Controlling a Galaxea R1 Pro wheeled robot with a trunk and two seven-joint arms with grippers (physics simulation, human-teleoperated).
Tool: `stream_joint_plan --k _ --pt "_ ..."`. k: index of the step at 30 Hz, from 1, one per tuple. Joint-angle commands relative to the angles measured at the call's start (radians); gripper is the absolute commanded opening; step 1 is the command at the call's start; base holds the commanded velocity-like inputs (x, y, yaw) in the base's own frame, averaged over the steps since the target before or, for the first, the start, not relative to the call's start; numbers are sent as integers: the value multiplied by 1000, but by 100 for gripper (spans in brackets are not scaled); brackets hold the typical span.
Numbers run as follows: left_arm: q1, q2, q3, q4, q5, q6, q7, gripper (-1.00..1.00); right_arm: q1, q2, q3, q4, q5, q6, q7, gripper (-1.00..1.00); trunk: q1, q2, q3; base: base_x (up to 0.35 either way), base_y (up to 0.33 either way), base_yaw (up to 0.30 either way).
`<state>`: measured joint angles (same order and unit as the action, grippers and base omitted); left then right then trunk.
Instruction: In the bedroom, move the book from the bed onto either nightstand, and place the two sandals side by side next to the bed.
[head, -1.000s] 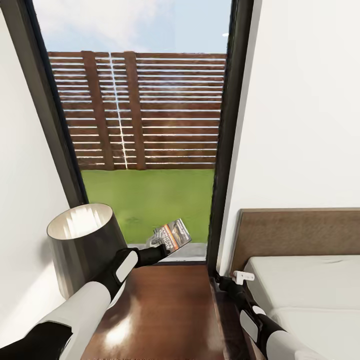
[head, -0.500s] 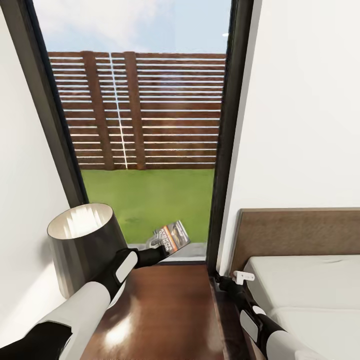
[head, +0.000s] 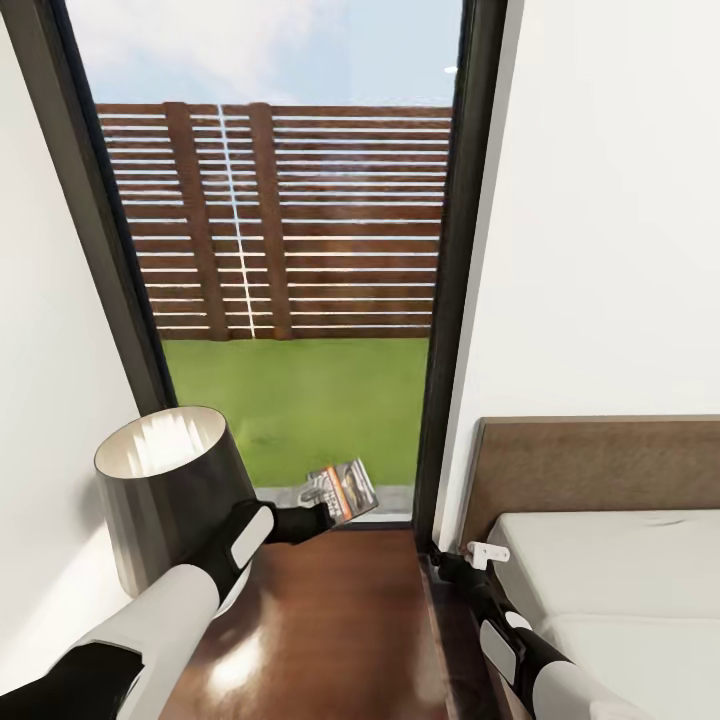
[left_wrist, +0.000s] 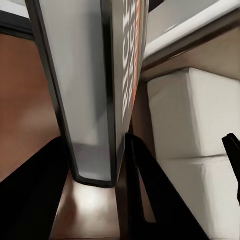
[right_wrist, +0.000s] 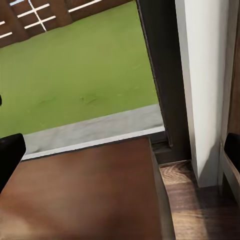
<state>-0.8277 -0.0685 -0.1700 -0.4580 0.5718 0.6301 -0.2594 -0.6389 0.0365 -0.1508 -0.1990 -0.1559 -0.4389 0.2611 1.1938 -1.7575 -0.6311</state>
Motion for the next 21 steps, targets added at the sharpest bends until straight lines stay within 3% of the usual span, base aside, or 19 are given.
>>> stream_joint_plan --k 1,21 --pt "-1 0 -2 1 0 6 -1 -100 -1 0 -5 1 -10 -1 10 100 0 0 -1 0 0 0" --pt "-1 -2 -18 18 -3 112 -2 -100 -1 0 -6 1 -11 0 12 100 0 0 -1 0 0 0"
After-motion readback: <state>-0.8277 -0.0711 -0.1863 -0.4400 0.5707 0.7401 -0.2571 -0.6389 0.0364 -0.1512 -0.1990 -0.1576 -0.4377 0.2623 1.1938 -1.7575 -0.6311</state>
